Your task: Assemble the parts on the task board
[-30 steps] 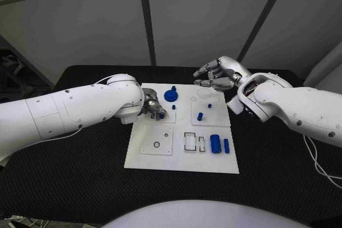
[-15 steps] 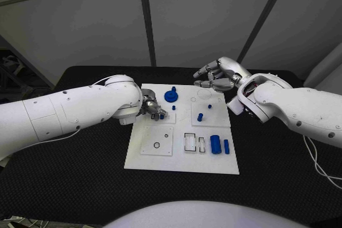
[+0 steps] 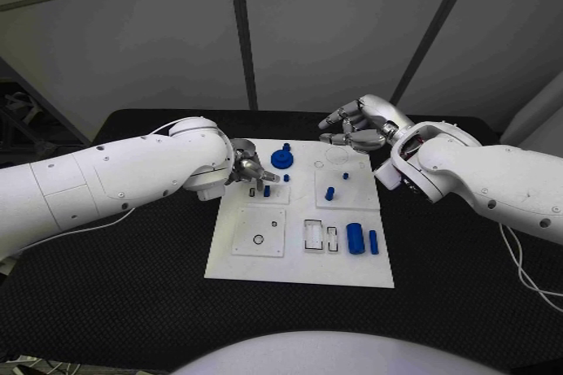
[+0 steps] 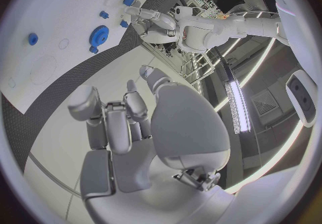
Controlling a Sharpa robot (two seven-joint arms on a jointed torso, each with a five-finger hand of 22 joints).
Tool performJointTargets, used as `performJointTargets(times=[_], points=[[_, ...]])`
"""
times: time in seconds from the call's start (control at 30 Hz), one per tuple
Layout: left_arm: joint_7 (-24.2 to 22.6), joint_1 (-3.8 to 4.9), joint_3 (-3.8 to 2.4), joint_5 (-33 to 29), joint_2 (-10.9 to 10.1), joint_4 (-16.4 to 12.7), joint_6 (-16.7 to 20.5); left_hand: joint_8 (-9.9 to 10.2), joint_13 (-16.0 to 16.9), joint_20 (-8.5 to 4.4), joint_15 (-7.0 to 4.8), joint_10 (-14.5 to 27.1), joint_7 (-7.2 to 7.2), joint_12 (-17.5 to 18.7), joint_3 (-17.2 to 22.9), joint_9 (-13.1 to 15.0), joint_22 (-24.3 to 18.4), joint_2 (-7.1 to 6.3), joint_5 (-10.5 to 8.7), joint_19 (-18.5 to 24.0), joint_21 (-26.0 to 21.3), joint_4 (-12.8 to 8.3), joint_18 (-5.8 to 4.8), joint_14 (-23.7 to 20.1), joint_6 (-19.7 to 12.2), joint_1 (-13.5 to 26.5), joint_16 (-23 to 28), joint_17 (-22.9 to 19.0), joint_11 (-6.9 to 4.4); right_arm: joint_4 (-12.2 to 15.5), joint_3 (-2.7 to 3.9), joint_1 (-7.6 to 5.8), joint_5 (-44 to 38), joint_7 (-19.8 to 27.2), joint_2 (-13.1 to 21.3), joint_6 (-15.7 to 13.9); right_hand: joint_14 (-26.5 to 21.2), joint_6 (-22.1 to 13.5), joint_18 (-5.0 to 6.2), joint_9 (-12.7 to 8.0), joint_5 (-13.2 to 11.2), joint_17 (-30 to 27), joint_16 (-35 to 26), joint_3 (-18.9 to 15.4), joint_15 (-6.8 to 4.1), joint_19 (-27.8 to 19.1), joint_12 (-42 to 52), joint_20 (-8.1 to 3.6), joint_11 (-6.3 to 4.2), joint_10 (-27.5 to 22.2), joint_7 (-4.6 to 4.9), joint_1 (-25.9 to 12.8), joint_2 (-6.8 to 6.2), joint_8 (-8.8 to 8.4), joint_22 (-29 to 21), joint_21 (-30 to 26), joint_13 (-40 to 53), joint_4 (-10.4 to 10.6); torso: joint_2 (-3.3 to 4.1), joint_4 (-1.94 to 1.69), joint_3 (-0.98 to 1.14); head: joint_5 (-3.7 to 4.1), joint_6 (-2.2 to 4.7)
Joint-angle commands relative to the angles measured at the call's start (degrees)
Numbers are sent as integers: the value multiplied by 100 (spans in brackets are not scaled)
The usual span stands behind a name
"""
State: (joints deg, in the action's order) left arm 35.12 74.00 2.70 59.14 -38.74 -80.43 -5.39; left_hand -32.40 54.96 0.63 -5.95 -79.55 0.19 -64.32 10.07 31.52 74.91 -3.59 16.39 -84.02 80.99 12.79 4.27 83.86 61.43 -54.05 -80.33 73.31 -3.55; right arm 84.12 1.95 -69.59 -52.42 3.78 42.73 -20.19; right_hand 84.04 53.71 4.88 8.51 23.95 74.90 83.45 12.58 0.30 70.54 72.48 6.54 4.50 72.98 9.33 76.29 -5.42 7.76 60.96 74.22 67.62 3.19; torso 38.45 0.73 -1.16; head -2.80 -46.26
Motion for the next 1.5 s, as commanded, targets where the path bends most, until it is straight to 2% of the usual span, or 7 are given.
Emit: performJointTargets(times=[0.03, 0.27, 0.53, 0.9, 1.03, 1.27, 1.5], points=[[-78, 9, -106, -81, -48, -49, 142, 28, -76, -54, -33, 51, 20, 27, -114, -10, 400, -51, -41, -191, -112, -11, -147, 259, -51, -139, 37, -2, 16, -8, 4, -8, -13, 21, -7, 43, 294, 48, 108, 7, 26, 163, -20, 11, -30, 8, -20, -18, -26, 21, -5, -55, 5, 19, -6, -23, -3, 37, 2, 1, 0, -4, 3], [-9, 55, -430, -248, -238, -139, -81, 104, -727, -30, 2, 415, 110, 519, -354, -49, 141, -142, -31, -85, -384, -28, -84, 246, -299, -452, 55, -23, 87, -42, 4, -8, -13, 19, -17, 46, 294, 48, 108, 7, 26, 163, -20, 11, -30, 8, -20, -18, -26, 21, -5, -55, 5, 19, -6, -23, -3, 37, -5, -4, 5, -11, 20], [9, 292, -538, -346, -223, 274, -511, 749, -1406, 114, 186, 850, 409, 988, -518, -510, -220, -36, -2, 73, -790, -72, -6, 224, -885, -1010, 84, -64, 327, -73, 4, -8, -13, 14, -29, 47, 295, 47, 108, 7, 27, 165, -20, 11, -31, 9, -15, -19, -27, 27, -6, -55, 5, 19, -6, -24, 3, 39, -6, 7, 7, -28, 67], [-18, 417, -500, -145, 236, 1505, -963, 1178, -1735, 211, 258, 1028, 475, 1115, -839, -884, -346, 45, -113, 123, -964, 120, 36, 191, -840, -1120, 124, -127, 396, -83, 3, -8, -13, 14, -32, 31, 280, 47, 125, 8, 43, 101, -54, 13, -32, -45, -71, -19, -29, -26, -7, -61, 12, 20, -89, -72, -65, 50, 11, 6, 4, -47, 110], [-24, 421, -458, 49, 378, 1820, -1110, 1212, -1785, 218, 260, 1037, 474, 1100, -990, -948, -333, 74, -482, 112, -966, 227, 35, 195, -717, -1123, 110, -108, 399, -79, 3, -8, -13, 23, -28, 23, 260, 43, 146, 10, 63, 25, -100, 17, -34, -116, -168, -21, -31, -113, -10, -64, 11, 22, -197, -139, -173, 62, 17, 4, 0, -68, 110], [-88, 415, -394, 142, 590, 2174, -1228, 1111, -1770, 193, 221, 960, 399, 1011, -1210, -956, -206, 106, -646, 47, -855, 346, 8, 219, -400, -1135, 70, -52, 339, -72, 3, -9, -13, 37, -37, 23, 243, 40, 166, 12, 74, -35, -142, 28, -39, -185, -370, -24, -37, -281, -14, -59, 10, 25, -301, -208, -406, 75, 10, 11, 2, -158, 119], [-184, 381, -348, 159, 725, 2330, -1202, 1048, -1774, 172, 197, 933, 365, 994, -1304, -941, -196, 127, -691, 38, -853, 365, 6, 223, -285, -1129, 67, -49, 313, -68, 3, -9, -13, 36, -47, 27, 244, 40, 166, 12, 74, -28, -138, 28, -39, -185, -370, -24, -37, -281, -14, -59, 10, 25, -301, -208, -406, 75, 6, 1, 4, -145, 98]])
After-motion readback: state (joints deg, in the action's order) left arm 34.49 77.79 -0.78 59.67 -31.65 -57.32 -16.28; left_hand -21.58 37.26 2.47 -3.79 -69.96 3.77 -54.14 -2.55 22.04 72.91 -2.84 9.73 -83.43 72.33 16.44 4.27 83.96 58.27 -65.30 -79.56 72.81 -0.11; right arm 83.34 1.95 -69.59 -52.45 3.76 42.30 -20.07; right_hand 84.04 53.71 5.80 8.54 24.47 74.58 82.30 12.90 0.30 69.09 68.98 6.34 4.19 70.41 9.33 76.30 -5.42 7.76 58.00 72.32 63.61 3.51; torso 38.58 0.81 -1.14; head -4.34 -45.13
